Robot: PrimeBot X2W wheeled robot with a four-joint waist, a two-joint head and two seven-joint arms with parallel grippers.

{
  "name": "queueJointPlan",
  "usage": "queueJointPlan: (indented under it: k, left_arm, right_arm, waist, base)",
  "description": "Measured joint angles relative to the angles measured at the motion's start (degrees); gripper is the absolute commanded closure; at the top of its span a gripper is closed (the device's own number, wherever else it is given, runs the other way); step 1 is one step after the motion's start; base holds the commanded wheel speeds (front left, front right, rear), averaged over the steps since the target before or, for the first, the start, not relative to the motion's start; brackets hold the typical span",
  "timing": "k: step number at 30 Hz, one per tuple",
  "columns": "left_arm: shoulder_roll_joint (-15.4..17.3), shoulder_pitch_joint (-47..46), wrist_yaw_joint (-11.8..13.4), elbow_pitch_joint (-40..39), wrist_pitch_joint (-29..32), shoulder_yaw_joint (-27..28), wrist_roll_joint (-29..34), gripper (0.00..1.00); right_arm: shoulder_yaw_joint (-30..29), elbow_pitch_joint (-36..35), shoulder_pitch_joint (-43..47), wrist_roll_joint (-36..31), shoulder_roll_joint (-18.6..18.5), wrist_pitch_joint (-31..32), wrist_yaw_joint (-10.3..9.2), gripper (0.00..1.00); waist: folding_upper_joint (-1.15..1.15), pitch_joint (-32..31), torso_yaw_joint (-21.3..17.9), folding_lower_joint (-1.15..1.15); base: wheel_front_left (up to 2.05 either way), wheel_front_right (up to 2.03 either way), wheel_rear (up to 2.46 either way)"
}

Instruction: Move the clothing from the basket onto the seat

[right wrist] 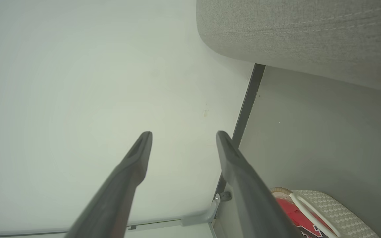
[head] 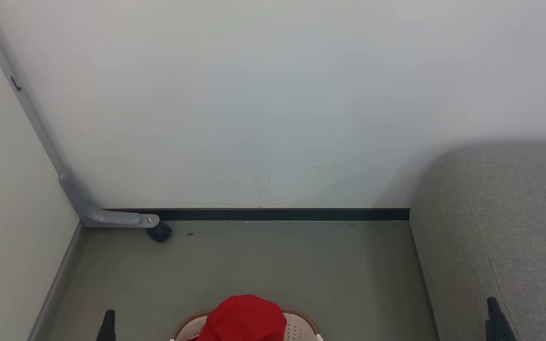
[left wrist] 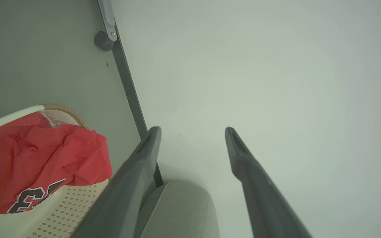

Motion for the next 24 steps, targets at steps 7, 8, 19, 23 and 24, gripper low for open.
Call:
queueJointPlan:
  k: [7, 8, 19, 23, 24]
  left_arm:
    - [0.0, -0.2, 0.0, -2.0, -1.5, 0.5, 4.6, 0.0]
    - [0.1, -0.2, 0.0, -2.4, -1.6, 0.5, 5.6, 0.0]
    - [0.2, -0.3, 2.7, -7.4, -3.9, -1.6, 18.5, 0.0]
    - [0.2, -0.3, 4.8, -8.8, -5.1, -3.1, 25.5, 0.0]
    - [0.2, -0.3, 5.1, -9.0, -5.1, -3.3, 27.2, 0.0]
  right_arm:
    - [1.4, -2.7, 0.0, -6.3, -0.1, -1.5, -1.18, 0.0]
    - [1.5, -3.1, 0.0, -7.2, -0.1, -1.6, -1.34, 0.0]
    - [3.6, -7.0, 0.0, -17.9, -0.3, -4.0, -2.82, 0.0]
    - [4.9, -8.2, 0.0, -23.3, -0.4, -5.0, -3.24, 0.0]
    - [5.2, -8.3, 0.0, -24.5, -0.4, -5.2, -3.46, 0.0]
  waist:
    - [0.0, -0.4, 0.3, 0.0]
    - [0.0, -0.5, 0.4, 0.0]
    - [0.0, -0.9, 1.0, 0.0]
    - [0.0, -1.0, 1.2, 0.0]
    - [0.0, -1.0, 1.3, 0.0]
  base:
    - [0.0, 0.0, 0.0]
    - [0.0, 0.0, 0.0]
    - [0.0, 0.0, 0.0]
    - [0.0, 0.0, 0.0]
    - [0.0, 0.0, 0.0]
